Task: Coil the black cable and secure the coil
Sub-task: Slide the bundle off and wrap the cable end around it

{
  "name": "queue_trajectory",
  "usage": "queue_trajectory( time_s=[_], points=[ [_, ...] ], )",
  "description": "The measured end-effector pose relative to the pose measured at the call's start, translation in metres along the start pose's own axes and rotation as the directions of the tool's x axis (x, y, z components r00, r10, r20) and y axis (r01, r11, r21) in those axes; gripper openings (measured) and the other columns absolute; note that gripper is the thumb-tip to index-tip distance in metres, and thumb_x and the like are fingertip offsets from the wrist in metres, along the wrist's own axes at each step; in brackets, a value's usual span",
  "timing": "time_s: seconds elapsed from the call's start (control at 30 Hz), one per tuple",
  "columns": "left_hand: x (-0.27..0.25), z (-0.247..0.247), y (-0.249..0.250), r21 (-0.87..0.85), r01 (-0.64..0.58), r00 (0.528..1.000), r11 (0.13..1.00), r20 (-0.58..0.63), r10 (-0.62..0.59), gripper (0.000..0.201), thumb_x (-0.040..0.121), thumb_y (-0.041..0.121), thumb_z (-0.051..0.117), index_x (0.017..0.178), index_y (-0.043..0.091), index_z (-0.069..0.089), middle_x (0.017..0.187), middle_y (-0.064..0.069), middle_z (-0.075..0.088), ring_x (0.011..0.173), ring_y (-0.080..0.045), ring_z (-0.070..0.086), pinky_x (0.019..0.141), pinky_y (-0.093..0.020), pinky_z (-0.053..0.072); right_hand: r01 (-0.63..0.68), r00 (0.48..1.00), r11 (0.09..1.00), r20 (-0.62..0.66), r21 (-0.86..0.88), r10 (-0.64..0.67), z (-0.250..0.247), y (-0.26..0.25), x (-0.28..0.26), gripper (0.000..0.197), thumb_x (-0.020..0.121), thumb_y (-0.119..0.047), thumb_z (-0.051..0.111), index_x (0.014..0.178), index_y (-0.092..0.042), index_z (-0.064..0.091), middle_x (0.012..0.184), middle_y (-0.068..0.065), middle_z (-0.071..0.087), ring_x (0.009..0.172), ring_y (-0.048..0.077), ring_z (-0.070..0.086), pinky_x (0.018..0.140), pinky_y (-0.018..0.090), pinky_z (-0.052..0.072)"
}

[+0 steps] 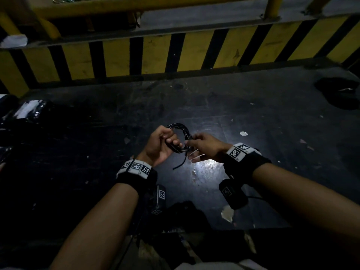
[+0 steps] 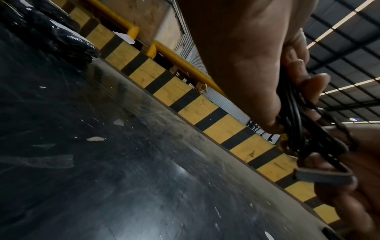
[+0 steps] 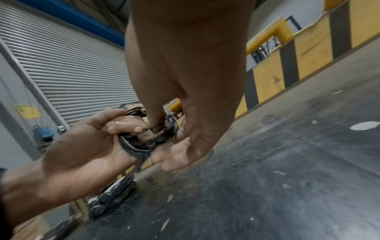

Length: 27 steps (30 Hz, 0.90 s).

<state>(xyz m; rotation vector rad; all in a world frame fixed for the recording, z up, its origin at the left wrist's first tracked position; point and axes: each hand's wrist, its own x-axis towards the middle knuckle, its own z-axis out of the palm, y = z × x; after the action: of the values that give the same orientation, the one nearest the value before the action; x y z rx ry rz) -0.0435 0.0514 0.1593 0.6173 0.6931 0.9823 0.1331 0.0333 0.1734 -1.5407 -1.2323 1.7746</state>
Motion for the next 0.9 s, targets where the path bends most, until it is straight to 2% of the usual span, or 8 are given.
queue_trajectory(
  time_s=[0.2, 0.3, 0.5, 0.57, 0.67, 0.77, 0.83, 0.9],
  points=[
    [0.007, 0.013, -0.02, 0.267, 0.046, 0.989, 0.962, -0.146, -0.006, 0.031, 0.089, 0.023, 0.04, 0.059, 0.019, 0.046, 0.067, 0.0, 0.048, 0.071, -0.016, 0.051, 0.075, -0.034, 0.04, 0.125, 0.983, 0.962, -0.1, -0.243, -0.153, -0.021, 0.01, -0.001, 0.025, 0.105, -0.024, 0.045, 0.118, -0.002, 0.046, 0.089, 0.018, 0.058, 0.062, 0.024, 0.061, 0.069, 0.05, 0.062],
    [0.012, 0.019, -0.033, 0.516, 0.12, 0.974, 0.848, -0.226, -0.001, 0.026, 0.091, 0.023, 0.042, 0.07, 0.02, 0.058, 0.074, 0.004, 0.06, 0.071, -0.014, 0.051, 0.062, -0.031, 0.036, 0.197, 0.936, 0.78, -0.124, -0.594, -0.331, -0.041, 0.009, -0.008, 0.015, 0.105, -0.024, 0.041, 0.107, -0.01, 0.039, 0.091, 0.01, 0.058, 0.07, 0.023, 0.061, 0.061, 0.034, 0.052],
    [0.017, 0.053, -0.052, 0.823, 0.163, 0.986, 0.544, -0.16, -0.054, 0.015, 0.096, 0.015, 0.051, 0.088, 0.018, 0.063, 0.075, -0.002, 0.067, 0.058, -0.013, 0.061, 0.047, -0.022, 0.041, 0.242, 0.932, 0.48, 0.064, -0.843, -0.358, -0.081, 0.015, -0.027, 0.022, 0.097, -0.019, 0.046, 0.098, -0.021, 0.024, 0.112, 0.027, 0.067, 0.094, 0.042, 0.066, 0.082, 0.055, 0.055],
    [0.021, 0.067, -0.058, 0.855, 0.121, 0.993, 0.504, -0.109, -0.054, 0.025, 0.099, 0.01, 0.045, 0.082, 0.014, 0.062, 0.069, -0.005, 0.066, 0.05, -0.01, 0.061, 0.047, -0.021, 0.043, 0.224, 0.926, 0.481, 0.031, -0.848, -0.376, -0.089, 0.019, -0.033, 0.018, 0.099, -0.022, 0.046, 0.102, -0.016, 0.029, 0.109, 0.026, 0.067, 0.09, 0.04, 0.064, 0.078, 0.05, 0.054],
    [0.025, 0.082, -0.072, 0.749, 0.114, 0.993, 0.653, -0.114, -0.042, 0.03, 0.101, 0.005, 0.037, 0.079, 0.009, 0.056, 0.059, -0.003, 0.063, 0.046, -0.007, 0.06, 0.048, -0.022, 0.045, 0.196, 0.901, 0.597, -0.098, -0.778, -0.422, -0.103, 0.029, -0.037, 0.028, 0.103, -0.03, 0.046, 0.116, -0.005, 0.046, 0.107, 0.021, 0.067, 0.095, 0.037, 0.063, 0.078, 0.04, 0.045],
    [0.029, 0.094, -0.091, 0.627, 0.123, 0.988, 0.769, -0.147, -0.038, 0.029, 0.103, 0.007, 0.037, 0.08, 0.009, 0.055, 0.066, -0.005, 0.062, 0.054, -0.012, 0.062, 0.05, -0.022, 0.047, 0.185, 0.924, 0.755, -0.152, -0.629, -0.352, -0.117, 0.043, -0.043, 0.026, 0.101, -0.038, 0.051, 0.104, -0.013, 0.057, 0.079, 0.003, 0.062, 0.074, 0.025, 0.064, 0.069, 0.04, 0.055],
    [0.03, 0.101, -0.105, 0.578, 0.15, 0.983, 0.802, -0.175, -0.058, 0.026, 0.102, 0.007, 0.039, 0.083, 0.009, 0.056, 0.074, -0.009, 0.061, 0.054, -0.014, 0.064, 0.051, -0.022, 0.049, 0.18, 0.936, 0.821, -0.164, -0.541, -0.313, -0.126, 0.05, -0.043, 0.024, 0.101, -0.034, 0.053, 0.096, -0.011, 0.06, 0.074, 0.006, 0.061, 0.059, 0.021, 0.063, 0.06, 0.041, 0.06],
    [0.03, 0.105, -0.117, 0.568, 0.211, 0.974, 0.796, -0.188, -0.124, 0.017, 0.101, 0.009, 0.046, 0.09, 0.008, 0.059, 0.079, -0.01, 0.067, 0.058, -0.014, 0.069, 0.056, -0.025, 0.055, 0.159, 0.935, 0.773, -0.158, -0.614, -0.319, -0.136, 0.058, -0.039, 0.023, 0.102, -0.027, 0.049, 0.095, -0.006, 0.057, 0.087, 0.016, 0.062, 0.07, 0.028, 0.066, 0.063, 0.037, 0.053]
  ],
)
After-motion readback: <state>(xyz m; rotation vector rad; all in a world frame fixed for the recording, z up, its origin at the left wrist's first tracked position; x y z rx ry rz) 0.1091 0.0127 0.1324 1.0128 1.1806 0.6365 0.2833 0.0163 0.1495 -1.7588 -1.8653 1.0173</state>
